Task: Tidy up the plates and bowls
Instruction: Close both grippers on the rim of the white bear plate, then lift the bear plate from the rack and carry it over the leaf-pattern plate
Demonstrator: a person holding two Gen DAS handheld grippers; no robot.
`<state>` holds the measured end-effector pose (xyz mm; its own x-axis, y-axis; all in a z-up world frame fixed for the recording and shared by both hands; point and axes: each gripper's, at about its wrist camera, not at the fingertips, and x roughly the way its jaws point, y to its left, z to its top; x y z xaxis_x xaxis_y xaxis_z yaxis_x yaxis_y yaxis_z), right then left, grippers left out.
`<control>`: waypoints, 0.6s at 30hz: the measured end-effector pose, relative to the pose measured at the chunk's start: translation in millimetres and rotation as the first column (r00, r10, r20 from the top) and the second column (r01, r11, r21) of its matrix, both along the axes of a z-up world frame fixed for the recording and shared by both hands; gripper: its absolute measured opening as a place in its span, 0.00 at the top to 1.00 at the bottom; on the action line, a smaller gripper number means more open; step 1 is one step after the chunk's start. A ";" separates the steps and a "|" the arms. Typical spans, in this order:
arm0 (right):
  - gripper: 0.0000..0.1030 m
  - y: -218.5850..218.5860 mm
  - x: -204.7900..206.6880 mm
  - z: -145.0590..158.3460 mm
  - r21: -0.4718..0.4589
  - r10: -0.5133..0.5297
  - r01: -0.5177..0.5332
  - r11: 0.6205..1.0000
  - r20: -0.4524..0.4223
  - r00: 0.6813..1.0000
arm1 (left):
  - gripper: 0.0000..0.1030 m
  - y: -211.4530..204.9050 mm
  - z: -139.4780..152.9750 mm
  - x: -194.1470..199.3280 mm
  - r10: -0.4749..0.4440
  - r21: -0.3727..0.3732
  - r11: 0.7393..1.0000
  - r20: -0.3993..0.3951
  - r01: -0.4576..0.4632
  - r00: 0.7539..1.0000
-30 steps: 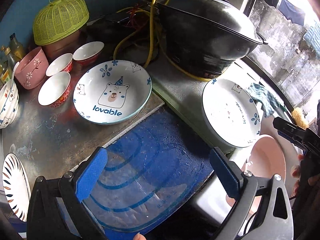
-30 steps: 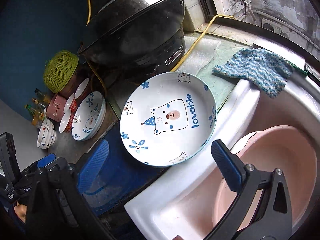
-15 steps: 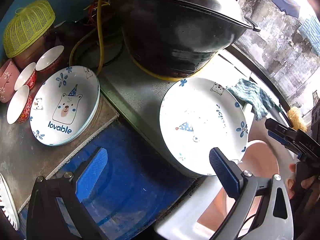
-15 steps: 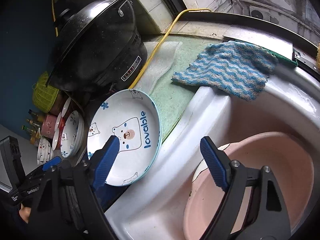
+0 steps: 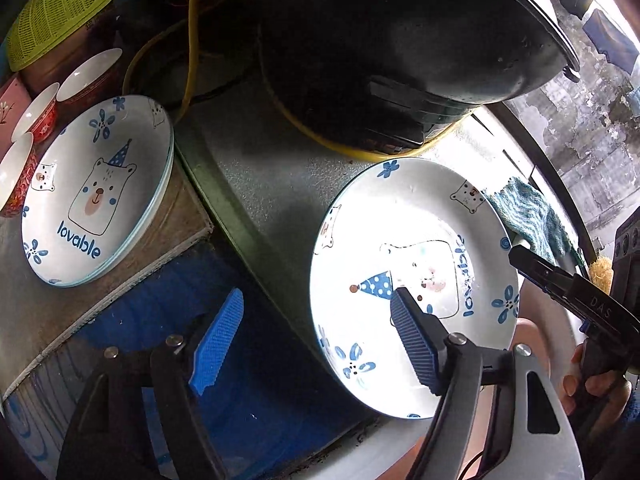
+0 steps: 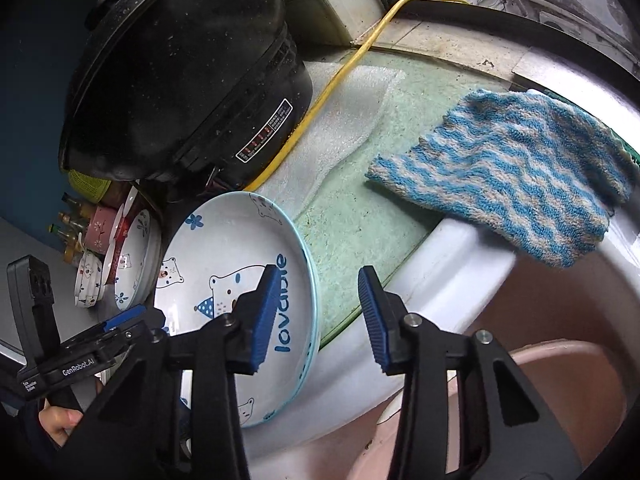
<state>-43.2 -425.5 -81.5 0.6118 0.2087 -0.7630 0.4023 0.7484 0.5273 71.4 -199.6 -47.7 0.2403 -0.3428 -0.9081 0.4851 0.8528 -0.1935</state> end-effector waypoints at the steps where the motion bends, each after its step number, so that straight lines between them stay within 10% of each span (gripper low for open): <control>1: 0.67 0.0 1.7 -2.8 0.007 0.008 -0.008 1.000 -0.004 1.000 | 0.46 -1.7 -2.3 1.2 -0.001 0.009 1.000 -0.004 0.001 1.000; 12: 0.90 11.4 11.6 -18.0 0.020 0.067 -0.067 0.998 -0.029 0.997 | 0.78 -20.2 -17.3 4.9 -0.047 0.050 0.998 -0.041 0.049 0.998; 18: 0.92 12.6 9.0 -19.7 0.015 0.055 -0.055 0.998 -0.024 0.998 | 0.80 -19.1 -19.3 4.1 -0.058 0.058 0.996 -0.064 0.061 0.996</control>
